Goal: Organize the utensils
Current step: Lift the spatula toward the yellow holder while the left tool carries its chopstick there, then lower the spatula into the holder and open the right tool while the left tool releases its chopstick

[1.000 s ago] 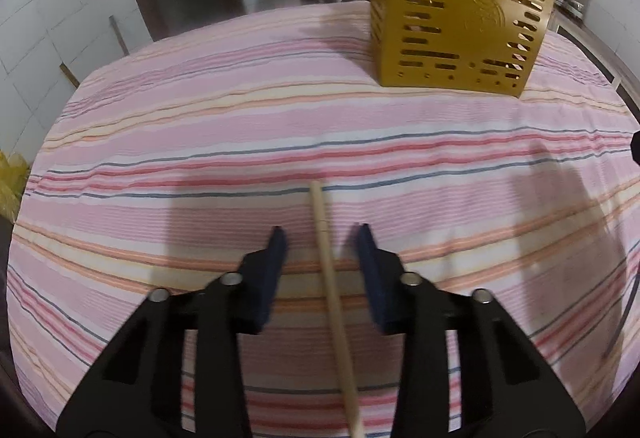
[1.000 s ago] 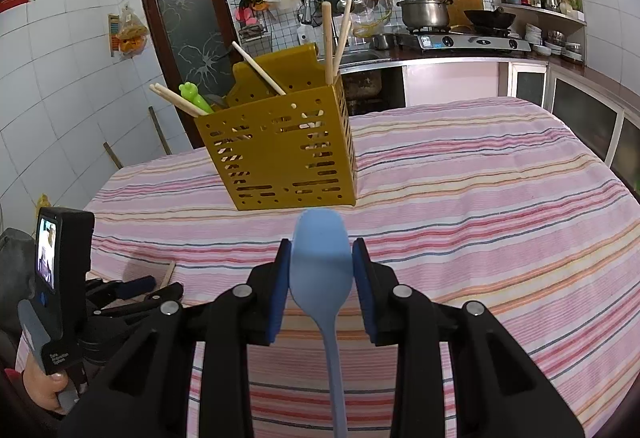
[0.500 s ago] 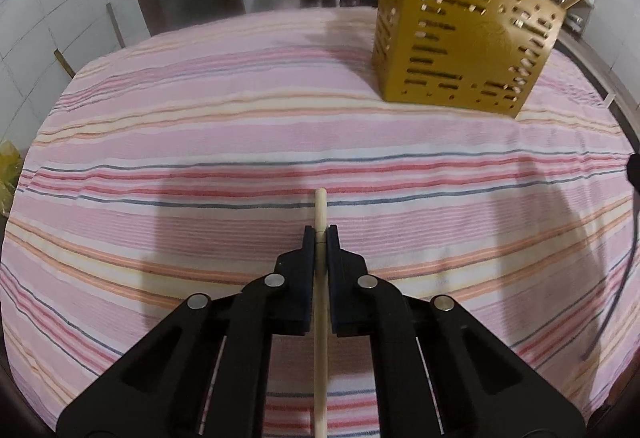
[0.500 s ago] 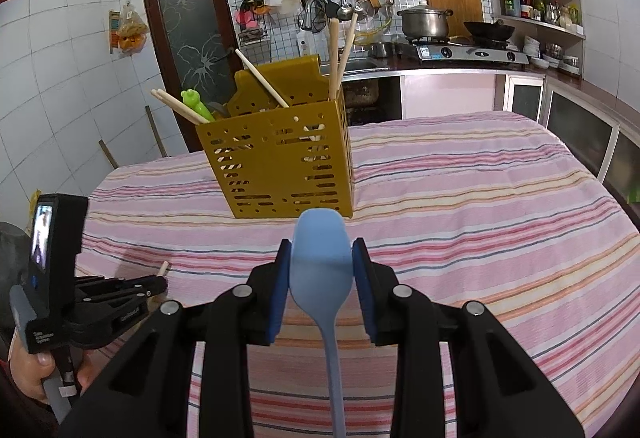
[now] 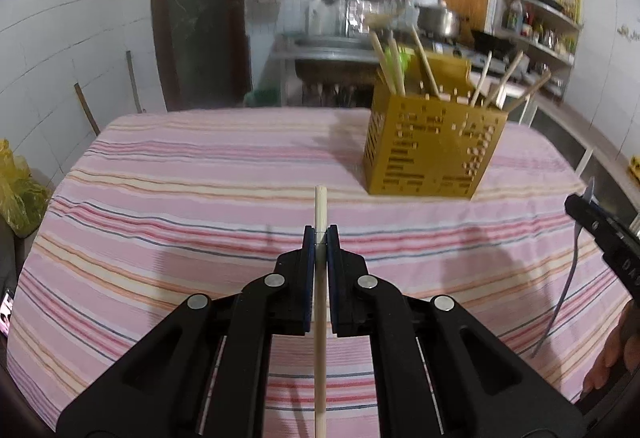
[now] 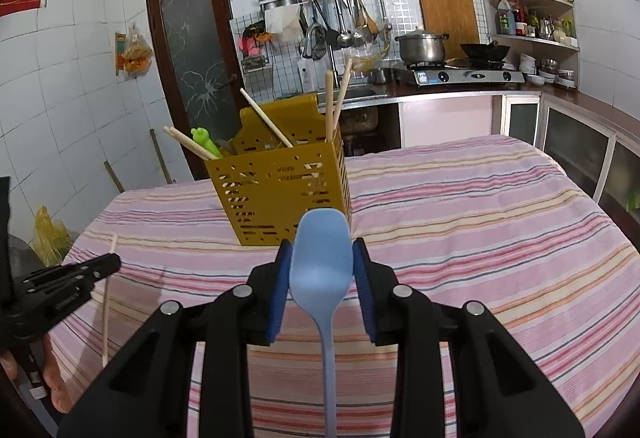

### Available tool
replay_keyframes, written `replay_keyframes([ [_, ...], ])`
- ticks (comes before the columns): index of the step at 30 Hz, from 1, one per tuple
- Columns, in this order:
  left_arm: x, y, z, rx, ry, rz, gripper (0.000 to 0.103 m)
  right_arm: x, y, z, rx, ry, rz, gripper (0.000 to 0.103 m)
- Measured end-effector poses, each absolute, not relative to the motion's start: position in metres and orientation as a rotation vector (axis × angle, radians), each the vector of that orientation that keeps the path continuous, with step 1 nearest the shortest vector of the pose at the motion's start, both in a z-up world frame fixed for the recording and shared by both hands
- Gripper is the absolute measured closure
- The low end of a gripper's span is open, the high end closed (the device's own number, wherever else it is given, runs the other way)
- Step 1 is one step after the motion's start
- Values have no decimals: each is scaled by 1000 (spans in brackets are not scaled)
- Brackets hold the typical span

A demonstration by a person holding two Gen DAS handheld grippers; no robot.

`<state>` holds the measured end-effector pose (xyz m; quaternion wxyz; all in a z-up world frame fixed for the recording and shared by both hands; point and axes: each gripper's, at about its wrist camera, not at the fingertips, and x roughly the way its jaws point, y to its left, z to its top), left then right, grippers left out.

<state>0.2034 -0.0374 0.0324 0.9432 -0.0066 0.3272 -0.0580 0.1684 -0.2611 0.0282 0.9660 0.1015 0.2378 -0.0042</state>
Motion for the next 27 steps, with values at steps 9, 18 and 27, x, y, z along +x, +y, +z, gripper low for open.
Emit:
replay_keyframes([
  [9,179,-34,58,-14,541,-142,98,155,-267,32,225,417,-19,72],
  [18,170,-49,97,0,424,-195,98,158,-271,59,199,341,-20,72],
  [27,207,-69,168,-38,284,-241,98,186,-280,113,202,234,-9,72],
])
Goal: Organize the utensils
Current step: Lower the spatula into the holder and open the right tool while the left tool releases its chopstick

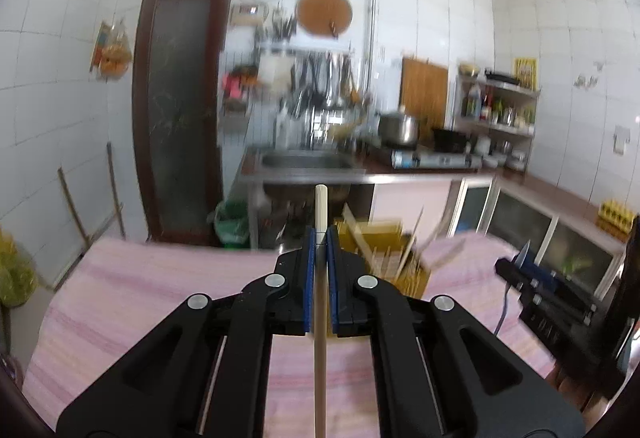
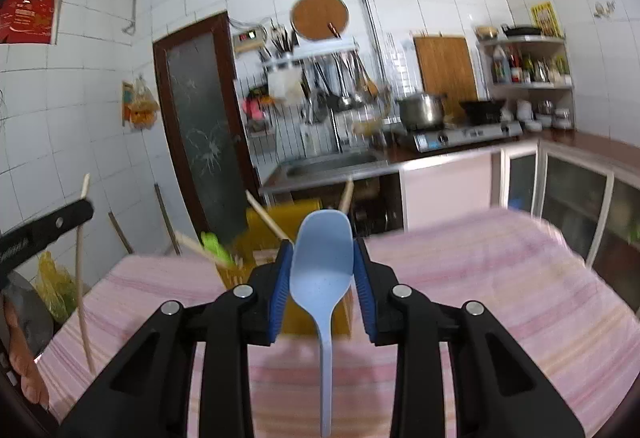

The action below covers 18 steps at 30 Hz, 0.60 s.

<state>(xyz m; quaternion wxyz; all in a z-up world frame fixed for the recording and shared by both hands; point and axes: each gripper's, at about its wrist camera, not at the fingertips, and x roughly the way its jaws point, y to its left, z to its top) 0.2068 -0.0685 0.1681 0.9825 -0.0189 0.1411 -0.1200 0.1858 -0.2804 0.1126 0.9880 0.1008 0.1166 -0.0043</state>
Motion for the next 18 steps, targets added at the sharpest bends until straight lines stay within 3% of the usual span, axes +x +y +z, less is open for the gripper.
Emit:
replay_keyframes([
  [9,283,-96,221,-126,137,-276,98,254,-277,175,156,99,6,72],
  [18,367,-134,206,-144,87,-261,98,316,-269,176,124,68,7,72],
])
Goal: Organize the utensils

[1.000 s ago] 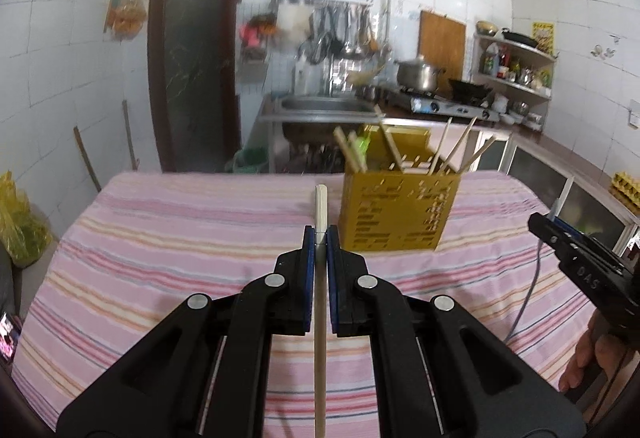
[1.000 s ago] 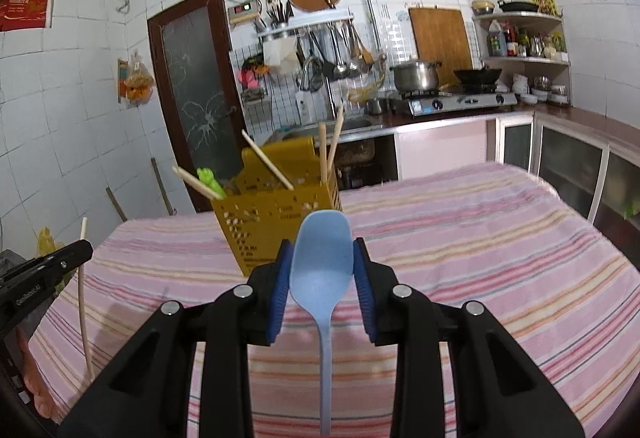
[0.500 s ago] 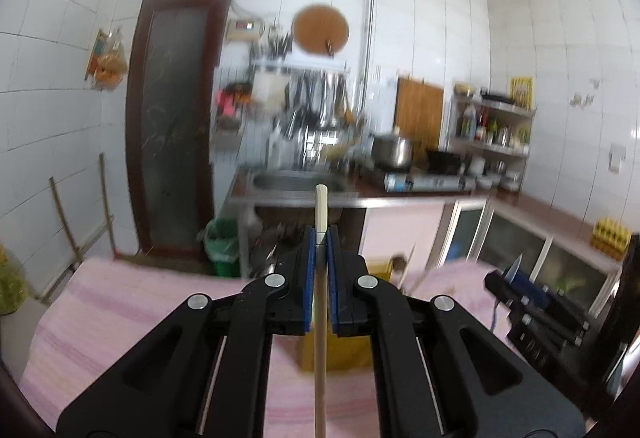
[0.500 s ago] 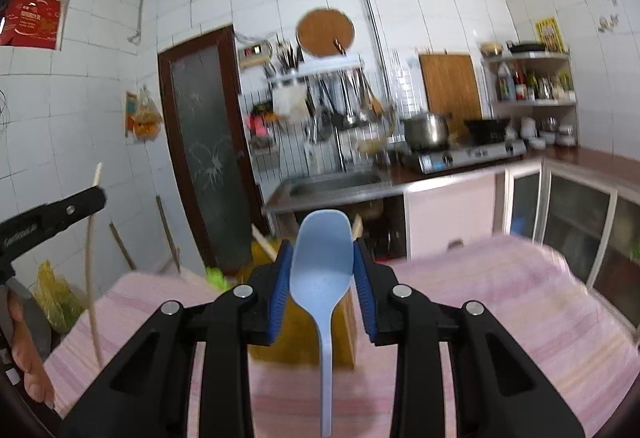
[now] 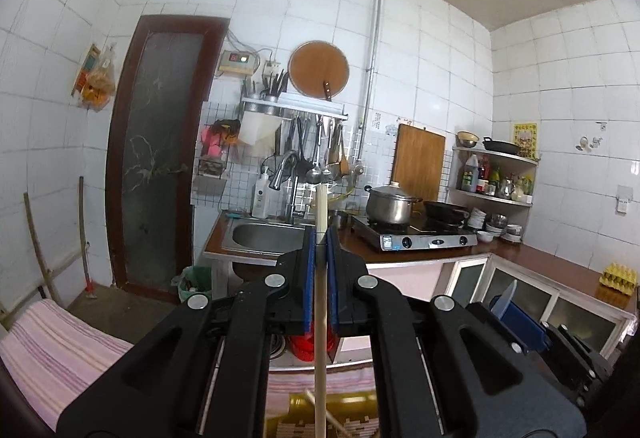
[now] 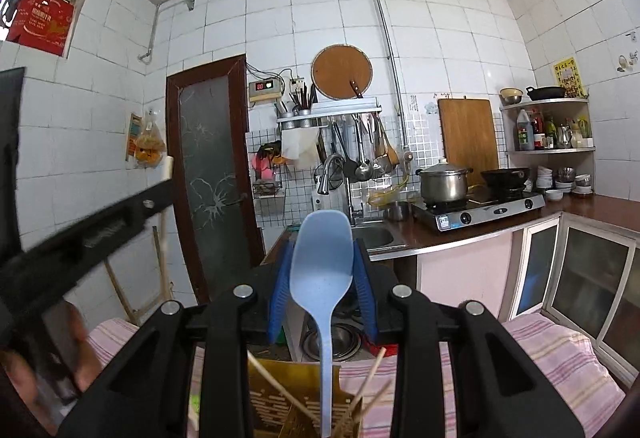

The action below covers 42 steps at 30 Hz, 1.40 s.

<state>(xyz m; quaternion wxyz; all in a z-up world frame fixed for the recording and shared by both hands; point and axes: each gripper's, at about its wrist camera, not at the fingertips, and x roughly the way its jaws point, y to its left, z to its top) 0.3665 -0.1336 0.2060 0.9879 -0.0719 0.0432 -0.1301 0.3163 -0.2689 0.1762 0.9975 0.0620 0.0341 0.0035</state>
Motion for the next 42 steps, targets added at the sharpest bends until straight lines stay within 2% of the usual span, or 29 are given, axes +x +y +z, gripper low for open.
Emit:
replay_keyframes([
  [8,410,-145,164,-151,155,-241,98,344,-266,141,108,109,0,72],
  [14,408,-149,164,-77,168,-231,98,345,-266,132,102,147,-13,72],
  [16,407,-147,164,-56,181,-218,98,346,-267,134,110,192,-18,71],
  [18,403,-141,168,-54,213,-209,95,342,-268,137,107,228,-26,61],
  [19,400,-137,169,-55,218,-204,90,338,-268,139,103,234,-33,58],
  [20,394,-131,172,-55,221,-197,86,334,-268,140,100,242,-36,49],
  [22,376,-119,179,-47,213,-169,56,319,-267,145,94,251,-38,47],
  [24,349,-102,186,-46,196,-140,40,299,-267,148,84,254,-46,47],
  [26,323,-89,190,-36,188,-128,33,279,-268,148,91,255,-45,43],
  [28,291,-72,192,-22,184,-116,17,251,-270,144,109,257,-44,36],
  [30,257,-57,189,-17,176,-99,8,224,-271,139,116,257,-37,30],
  [33,214,-38,182,-2,172,-79,5,188,-268,131,115,245,-36,20],
  [39,149,-10,159,-28,218,-81,5,117,-257,111,125,229,-6,10],
  [42,129,-2,143,-30,241,-82,5,101,-251,102,118,240,5,8],
])
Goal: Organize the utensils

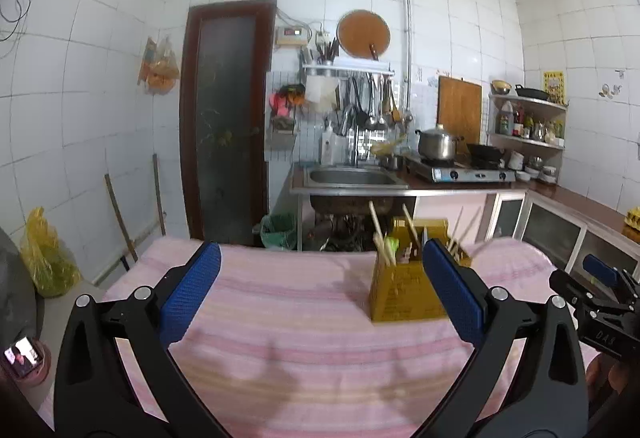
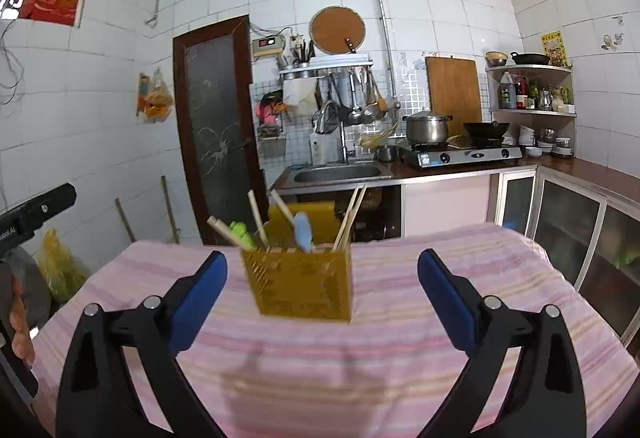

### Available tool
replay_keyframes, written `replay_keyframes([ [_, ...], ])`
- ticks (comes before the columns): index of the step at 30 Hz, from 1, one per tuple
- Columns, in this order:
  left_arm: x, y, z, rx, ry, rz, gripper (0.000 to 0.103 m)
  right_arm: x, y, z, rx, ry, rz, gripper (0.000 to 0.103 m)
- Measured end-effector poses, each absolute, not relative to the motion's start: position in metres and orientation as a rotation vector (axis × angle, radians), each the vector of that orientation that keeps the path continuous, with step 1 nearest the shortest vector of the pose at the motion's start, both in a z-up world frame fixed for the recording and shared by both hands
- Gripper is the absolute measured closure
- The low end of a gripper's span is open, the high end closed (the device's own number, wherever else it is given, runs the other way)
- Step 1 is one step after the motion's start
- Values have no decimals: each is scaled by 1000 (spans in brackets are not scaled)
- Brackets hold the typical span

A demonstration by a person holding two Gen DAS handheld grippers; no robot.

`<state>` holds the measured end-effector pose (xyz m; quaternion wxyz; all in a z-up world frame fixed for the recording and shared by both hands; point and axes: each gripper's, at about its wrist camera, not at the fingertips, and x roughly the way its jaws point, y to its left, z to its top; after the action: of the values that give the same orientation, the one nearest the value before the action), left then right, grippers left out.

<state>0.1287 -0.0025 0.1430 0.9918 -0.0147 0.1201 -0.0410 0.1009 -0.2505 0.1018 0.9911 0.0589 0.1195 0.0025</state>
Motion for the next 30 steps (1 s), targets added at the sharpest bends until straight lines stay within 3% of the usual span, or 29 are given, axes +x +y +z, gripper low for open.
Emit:
replay_keyframes([
  [15,92,5,29,-69,318,-57,5,67,-225,26,66,290,-49,5],
  [30,68,-9,0,9,251,-25,5,47,-218,2,40,235,-78,5],
])
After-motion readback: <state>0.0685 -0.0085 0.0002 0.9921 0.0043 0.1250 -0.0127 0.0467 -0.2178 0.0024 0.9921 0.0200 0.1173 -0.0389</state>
